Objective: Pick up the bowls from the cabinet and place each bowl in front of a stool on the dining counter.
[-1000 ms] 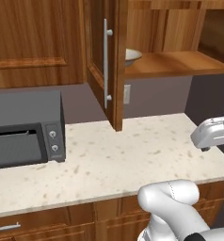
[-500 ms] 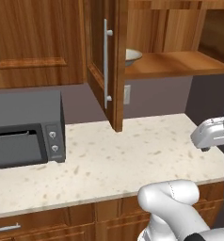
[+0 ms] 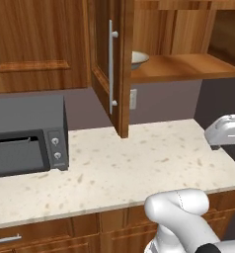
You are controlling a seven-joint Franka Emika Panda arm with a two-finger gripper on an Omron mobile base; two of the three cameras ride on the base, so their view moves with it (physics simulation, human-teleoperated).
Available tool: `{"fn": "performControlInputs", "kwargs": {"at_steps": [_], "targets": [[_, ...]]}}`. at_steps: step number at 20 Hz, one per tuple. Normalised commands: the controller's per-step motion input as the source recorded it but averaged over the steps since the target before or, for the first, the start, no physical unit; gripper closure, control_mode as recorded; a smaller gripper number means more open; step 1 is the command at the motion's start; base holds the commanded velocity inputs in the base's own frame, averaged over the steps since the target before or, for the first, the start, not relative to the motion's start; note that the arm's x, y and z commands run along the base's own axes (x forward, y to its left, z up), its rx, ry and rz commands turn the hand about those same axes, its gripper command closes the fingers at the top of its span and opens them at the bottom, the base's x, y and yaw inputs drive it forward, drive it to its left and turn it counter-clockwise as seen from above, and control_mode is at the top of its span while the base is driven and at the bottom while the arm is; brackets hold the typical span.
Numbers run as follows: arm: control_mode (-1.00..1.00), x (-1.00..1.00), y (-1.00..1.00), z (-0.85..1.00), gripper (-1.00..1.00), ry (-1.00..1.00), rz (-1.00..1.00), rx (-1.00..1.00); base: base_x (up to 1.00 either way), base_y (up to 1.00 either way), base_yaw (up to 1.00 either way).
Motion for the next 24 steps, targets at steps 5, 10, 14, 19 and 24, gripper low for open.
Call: {"fn": "performControlInputs", "kwargs": {"at_steps": [5, 10, 14, 19, 24], "targets": [[-1.00, 0.05, 0.00, 0.18, -1.00, -0.12, 0.00, 0.25, 0.00, 0.00, 0.00], [-1.00, 0.00, 0.01, 0.32, -1.00, -0.14, 0.00, 0.26, 0.00, 0.00, 0.00], [-1.00, 0.00, 0.11, 0.54, -1.00, -0.09, -0.02, 0.20, 0.00, 0.00, 0.00], [-1.00, 0.09, 0.20, 0.58, -1.00, -0.01, -0.05, 0.11, 0.00, 0.00, 0.00], [-1.00, 0.15, 0.08, 0.48, -1.00, 0.00, -0.05, 0.07, 0.00, 0.00, 0.00]]}}
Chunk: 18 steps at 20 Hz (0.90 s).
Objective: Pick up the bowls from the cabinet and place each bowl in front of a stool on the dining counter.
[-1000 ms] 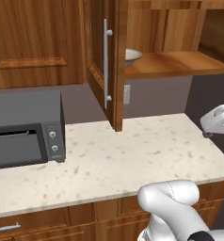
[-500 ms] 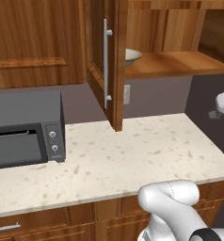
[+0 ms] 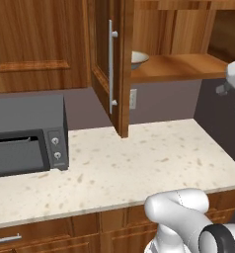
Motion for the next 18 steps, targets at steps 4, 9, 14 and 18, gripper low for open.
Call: {"fn": "performControlInputs", "kwargs": {"at_steps": [4, 9, 14, 18], "targets": [[-1.00, 0.21, 0.00, 0.19, -1.00, 0.00, -0.04, 0.07, 0.00, 0.00, 0.00], [-1.00, 0.22, 0.00, 0.04, -1.00, 0.00, -0.02, 0.05, 0.00, 0.00, 0.00], [-1.00, 0.28, 0.08, 0.00, -1.00, -0.02, -0.02, 0.01, 0.00, 0.00, 0.00], [-1.00, 0.51, 0.04, 0.00, -1.00, -0.01, -0.05, 0.00, 0.00, 0.00, 0.00]]}}
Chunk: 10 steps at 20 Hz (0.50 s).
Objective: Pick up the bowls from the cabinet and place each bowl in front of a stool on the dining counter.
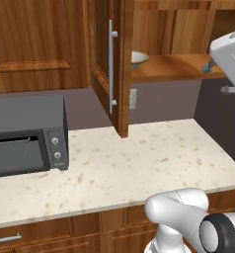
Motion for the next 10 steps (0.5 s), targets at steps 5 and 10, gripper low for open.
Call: {"fn": "performControlInputs", "kwargs": {"at_steps": [5, 10], "targets": [[-1.00, 0.56, 0.02, 0.00, -1.00, 0.00, -0.05, 0.01, 0.00, 0.00, 0.00], [-1.00, 0.54, 0.00, 0.00, -1.00, 0.00, -0.05, 0.03, 0.00, 0.00, 0.00]]}}
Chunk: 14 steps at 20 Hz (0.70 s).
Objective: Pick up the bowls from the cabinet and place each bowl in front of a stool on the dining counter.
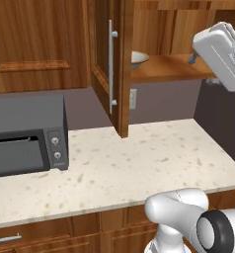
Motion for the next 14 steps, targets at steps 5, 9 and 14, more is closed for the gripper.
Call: {"fn": "performControlInputs", "kwargs": {"at_steps": [5, 9, 14], "targets": [[-1.00, 0.49, 0.00, -0.01, -1.00, 0.00, -0.02, 0.02, 0.00, 0.00, 0.00], [-1.00, 0.51, 0.00, 0.00, -1.00, 0.00, 0.00, 0.00, 0.00, 0.00, 0.00], [-1.00, 0.51, 0.00, -0.09, -1.00, 0.00, 0.00, 0.00, 0.00, 0.00, 0.00]]}}
